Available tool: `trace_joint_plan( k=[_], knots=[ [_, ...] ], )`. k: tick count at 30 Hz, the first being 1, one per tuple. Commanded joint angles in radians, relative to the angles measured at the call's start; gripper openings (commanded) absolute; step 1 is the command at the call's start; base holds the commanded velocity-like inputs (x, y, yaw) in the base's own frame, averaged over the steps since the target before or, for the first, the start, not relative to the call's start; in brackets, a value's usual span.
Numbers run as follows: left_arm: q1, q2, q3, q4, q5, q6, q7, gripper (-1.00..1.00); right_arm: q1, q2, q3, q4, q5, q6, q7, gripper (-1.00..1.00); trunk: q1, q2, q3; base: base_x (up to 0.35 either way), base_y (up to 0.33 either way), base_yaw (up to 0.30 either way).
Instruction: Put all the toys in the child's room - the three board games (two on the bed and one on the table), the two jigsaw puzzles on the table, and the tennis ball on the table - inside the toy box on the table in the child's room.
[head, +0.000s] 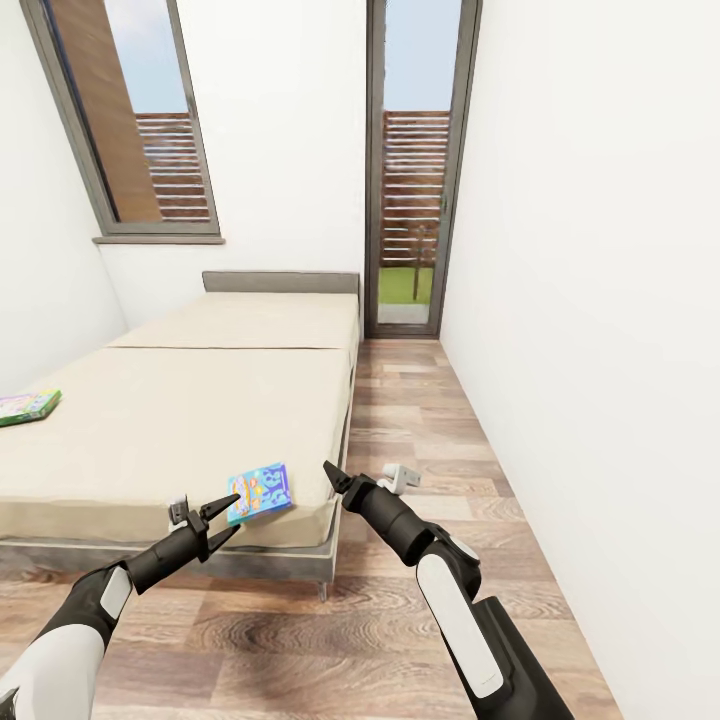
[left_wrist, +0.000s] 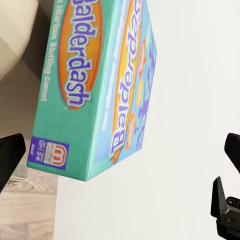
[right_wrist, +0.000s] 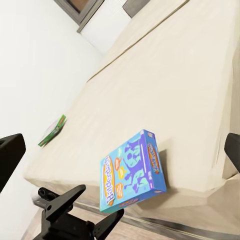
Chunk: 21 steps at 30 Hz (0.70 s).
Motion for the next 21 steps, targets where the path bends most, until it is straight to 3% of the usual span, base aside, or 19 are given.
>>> trace_joint_plan(
  k=[1, 21],
  knots=[
    [-0.001, -0.001, 0.007, 0.000, -0.008, 0.009, -0.006, 1.00, 0.000, 0.000, -0.001, -0.001, -0.005, 0.004, 0.000, 1.00, 0.000, 0.000, -0.001, 0.007, 0.000, 0.000],
    [-0.001, -0.001, 0.007, 0.000, -0.008, 0.008, -0.006, 1.00, 0.000, 0.000, -0.001, -0.001, -0.005, 0.004, 0.000, 1.00, 0.000, 0.000, -0.001, 0.002, 0.000, 0.000]
  ],
)
